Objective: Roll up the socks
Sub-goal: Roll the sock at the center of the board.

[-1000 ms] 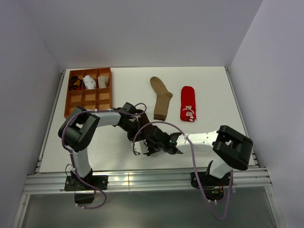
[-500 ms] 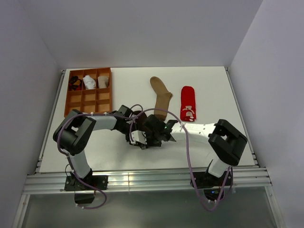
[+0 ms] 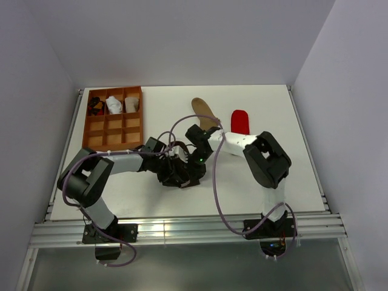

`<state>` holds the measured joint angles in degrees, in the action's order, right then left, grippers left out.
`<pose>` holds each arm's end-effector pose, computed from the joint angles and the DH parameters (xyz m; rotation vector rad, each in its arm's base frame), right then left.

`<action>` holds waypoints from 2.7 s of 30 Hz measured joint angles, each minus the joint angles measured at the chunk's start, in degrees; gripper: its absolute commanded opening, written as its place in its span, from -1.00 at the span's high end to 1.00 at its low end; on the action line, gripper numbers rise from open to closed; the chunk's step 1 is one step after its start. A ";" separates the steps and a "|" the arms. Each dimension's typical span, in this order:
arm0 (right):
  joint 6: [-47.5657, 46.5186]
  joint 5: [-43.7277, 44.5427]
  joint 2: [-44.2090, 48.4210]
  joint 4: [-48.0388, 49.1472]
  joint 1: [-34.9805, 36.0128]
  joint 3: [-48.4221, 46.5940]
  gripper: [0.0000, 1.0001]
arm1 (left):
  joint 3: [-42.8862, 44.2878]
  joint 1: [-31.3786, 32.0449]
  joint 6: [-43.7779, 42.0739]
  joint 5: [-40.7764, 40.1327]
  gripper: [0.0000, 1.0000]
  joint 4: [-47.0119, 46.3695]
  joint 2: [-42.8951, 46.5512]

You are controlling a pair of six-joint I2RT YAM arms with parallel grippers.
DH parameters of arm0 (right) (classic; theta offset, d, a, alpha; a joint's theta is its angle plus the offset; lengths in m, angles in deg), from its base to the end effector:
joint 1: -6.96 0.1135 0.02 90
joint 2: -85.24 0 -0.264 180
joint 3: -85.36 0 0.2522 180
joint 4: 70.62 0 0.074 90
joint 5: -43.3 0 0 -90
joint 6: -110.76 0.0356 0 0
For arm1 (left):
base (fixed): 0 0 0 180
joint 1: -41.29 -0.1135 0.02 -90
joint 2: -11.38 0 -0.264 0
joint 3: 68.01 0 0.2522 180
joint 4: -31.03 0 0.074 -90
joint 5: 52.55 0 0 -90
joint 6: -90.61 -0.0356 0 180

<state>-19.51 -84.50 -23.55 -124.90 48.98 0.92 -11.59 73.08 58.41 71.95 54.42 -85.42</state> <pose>0.2491 0.2538 0.1593 -1.9150 2.0467 0.9632 0.2351 -0.1694 0.1196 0.4378 -2.8065 1.0893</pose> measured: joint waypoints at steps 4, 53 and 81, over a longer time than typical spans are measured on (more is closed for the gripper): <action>-0.04 -5.22 -6.62 -7.61 -3.08 -7.02 0.67 | -0.70 -0.02 0.13 -3.04 0.11 -0.04 1.77; 13.92 -9.88 -24.02 -28.52 -9.81 -23.78 0.60 | -14.12 9.70 -17.90 -14.19 0.04 -40.46 5.81; 17.14 -7.13 -20.31 -25.24 -10.58 -18.75 0.12 | -1.70 11.82 -16.35 -17.75 0.99 -19.26 2.19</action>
<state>-2.37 -91.63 -43.85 -150.14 38.40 -17.83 -13.30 84.91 42.06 54.20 35.16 -83.23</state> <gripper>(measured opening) 0.365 0.041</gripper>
